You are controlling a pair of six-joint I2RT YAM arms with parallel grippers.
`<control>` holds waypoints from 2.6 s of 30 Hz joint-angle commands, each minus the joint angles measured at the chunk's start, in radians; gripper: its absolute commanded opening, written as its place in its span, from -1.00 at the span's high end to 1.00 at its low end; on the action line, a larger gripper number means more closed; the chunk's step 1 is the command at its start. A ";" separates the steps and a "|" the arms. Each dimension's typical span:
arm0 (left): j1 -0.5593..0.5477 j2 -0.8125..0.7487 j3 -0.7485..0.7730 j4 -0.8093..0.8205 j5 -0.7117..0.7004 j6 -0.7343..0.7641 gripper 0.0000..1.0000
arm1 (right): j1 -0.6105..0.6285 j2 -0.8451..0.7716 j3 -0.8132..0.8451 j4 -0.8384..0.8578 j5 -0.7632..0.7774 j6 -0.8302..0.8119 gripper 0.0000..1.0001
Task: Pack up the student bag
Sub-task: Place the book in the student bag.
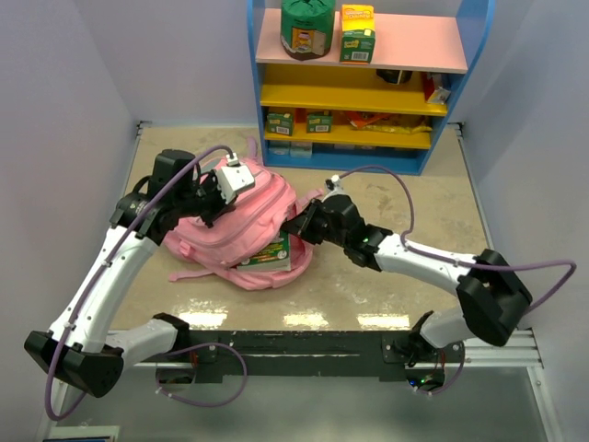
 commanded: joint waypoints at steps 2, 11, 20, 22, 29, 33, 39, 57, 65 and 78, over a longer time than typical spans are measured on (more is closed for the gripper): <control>-0.003 -0.032 0.104 0.154 0.127 -0.012 1.00 | -0.002 0.102 0.135 0.223 0.146 0.034 1.00; -0.001 -0.032 0.034 0.210 0.161 -0.077 1.00 | 0.096 0.323 0.304 0.335 0.280 0.054 1.00; -0.001 -0.026 -0.097 0.384 0.173 -0.235 1.00 | 0.130 0.167 0.053 0.296 0.284 -0.040 -0.36; -0.001 0.002 -0.103 0.408 0.178 -0.268 1.00 | 0.132 0.024 -0.035 0.242 0.353 -0.070 -0.54; -0.052 0.113 -0.107 0.499 0.101 -0.327 1.00 | 0.292 -0.323 -0.066 -0.187 0.652 -0.142 -0.95; -0.090 0.160 -0.083 0.545 0.044 -0.369 1.00 | 0.463 -0.396 -0.066 -0.335 0.787 -0.116 -0.67; -0.159 0.258 0.012 0.560 -0.057 -0.400 1.00 | 0.649 -0.150 0.096 -0.542 0.890 -0.044 -0.50; -0.199 0.257 0.011 0.571 -0.091 -0.425 1.00 | 0.561 0.302 0.253 -0.203 0.985 -0.243 -0.21; -0.198 0.240 0.000 0.566 -0.126 -0.411 1.00 | 0.472 0.343 0.249 -0.125 0.863 -0.252 -0.07; -0.198 0.229 -0.037 0.585 -0.124 -0.408 1.00 | 0.494 0.235 0.194 -0.182 0.880 -0.183 -0.24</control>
